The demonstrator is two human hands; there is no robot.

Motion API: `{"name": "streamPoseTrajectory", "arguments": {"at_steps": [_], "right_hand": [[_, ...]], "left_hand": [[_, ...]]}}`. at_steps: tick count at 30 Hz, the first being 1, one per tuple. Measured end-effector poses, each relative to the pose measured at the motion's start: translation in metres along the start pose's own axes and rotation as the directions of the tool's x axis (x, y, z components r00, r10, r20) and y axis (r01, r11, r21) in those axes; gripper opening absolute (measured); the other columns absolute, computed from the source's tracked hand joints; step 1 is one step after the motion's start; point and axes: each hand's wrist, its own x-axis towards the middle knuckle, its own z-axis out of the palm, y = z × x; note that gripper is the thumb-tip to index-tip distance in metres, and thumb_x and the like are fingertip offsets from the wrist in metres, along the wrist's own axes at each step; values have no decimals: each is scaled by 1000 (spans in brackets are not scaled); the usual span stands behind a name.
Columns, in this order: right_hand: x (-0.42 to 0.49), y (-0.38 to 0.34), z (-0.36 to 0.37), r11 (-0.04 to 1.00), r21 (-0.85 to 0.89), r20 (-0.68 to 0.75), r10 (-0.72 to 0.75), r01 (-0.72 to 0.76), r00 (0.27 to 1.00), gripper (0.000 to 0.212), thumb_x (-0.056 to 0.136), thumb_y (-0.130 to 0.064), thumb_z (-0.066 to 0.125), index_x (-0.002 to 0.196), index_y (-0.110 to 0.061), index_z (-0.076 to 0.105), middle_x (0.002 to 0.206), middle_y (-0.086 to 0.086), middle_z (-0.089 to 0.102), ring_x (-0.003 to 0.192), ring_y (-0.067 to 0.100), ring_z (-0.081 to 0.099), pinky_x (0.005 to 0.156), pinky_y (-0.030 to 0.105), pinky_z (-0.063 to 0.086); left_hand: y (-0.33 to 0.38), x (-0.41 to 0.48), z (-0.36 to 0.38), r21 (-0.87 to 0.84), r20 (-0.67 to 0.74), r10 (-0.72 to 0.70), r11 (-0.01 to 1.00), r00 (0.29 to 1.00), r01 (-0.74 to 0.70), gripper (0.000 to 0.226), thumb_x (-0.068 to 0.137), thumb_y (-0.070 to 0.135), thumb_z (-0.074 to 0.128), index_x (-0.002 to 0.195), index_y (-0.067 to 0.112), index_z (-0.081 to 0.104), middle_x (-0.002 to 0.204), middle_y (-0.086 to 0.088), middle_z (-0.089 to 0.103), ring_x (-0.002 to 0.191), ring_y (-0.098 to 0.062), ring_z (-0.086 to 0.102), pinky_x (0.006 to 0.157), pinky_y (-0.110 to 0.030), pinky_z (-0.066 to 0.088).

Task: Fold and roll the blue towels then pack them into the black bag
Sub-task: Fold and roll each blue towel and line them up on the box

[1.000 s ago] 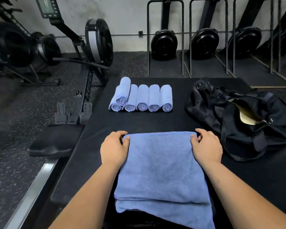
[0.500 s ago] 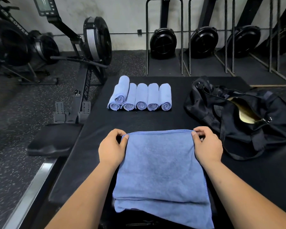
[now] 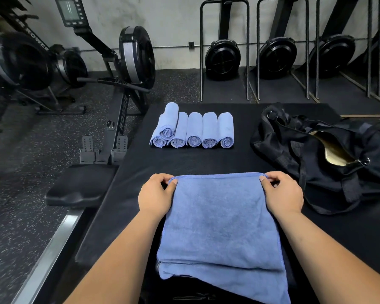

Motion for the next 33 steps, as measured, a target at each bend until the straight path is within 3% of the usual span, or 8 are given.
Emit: {"name": "streamPoseTrajectory", "arguments": {"at_steps": [6,12,18,23,26,29,33], "right_hand": [[3,-1,-14,989,144,87,10,-23,996,8,97,-35,71,92,-30,75,84,-12,72,83,17,68,79,34,49],[2,-18,-47,981,190,117,-56,33,992,10,99,-31,69,93,-28,75,82,-11,74,84,11,68,79,32,46],[8,-54,-90,976,79,122,-214,205,969,15,102,-32,62,96,-25,74,84,-9,73,86,17,66,77,32,42],[6,-87,-128,948,84,63,-313,307,948,11,101,-32,66,95,-27,74,82,-10,73,84,19,67,75,32,44],[-1,-106,-154,924,97,133,-381,370,915,3,96,-33,73,93,-32,73,74,-14,74,81,10,69,75,33,51],[-5,-119,-175,876,16,216,-474,482,854,8,92,-27,78,91,-34,74,70,-19,73,81,8,69,79,31,51],[-8,-135,-190,854,-56,67,-514,517,855,7,95,-27,75,91,-32,74,79,-17,73,83,14,68,77,31,46]], "left_hand": [[4,1,-17,-326,114,-20,944,993,57,5,93,27,81,87,26,80,86,12,78,78,-6,71,75,-25,51],[16,-2,-55,-455,176,-9,886,984,89,13,91,28,84,90,15,81,89,-4,80,74,-10,68,74,-25,54],[49,-6,-95,-431,115,109,901,987,-49,8,96,18,77,92,14,81,76,10,77,65,4,62,65,-8,45],[76,-15,-130,-413,50,165,902,985,-130,9,98,18,75,94,12,81,62,11,68,56,-2,51,56,-13,41],[92,-23,-154,-395,12,199,901,980,-178,8,97,20,76,93,16,81,64,10,68,57,-3,53,57,-13,42],[104,-32,-177,-376,-17,232,900,973,-221,8,97,20,77,90,18,82,66,6,67,57,-4,53,57,-14,42],[115,-41,-205,-363,-54,254,896,966,-256,10,95,26,79,86,22,82,67,4,68,61,-7,54,58,-23,44]]}}
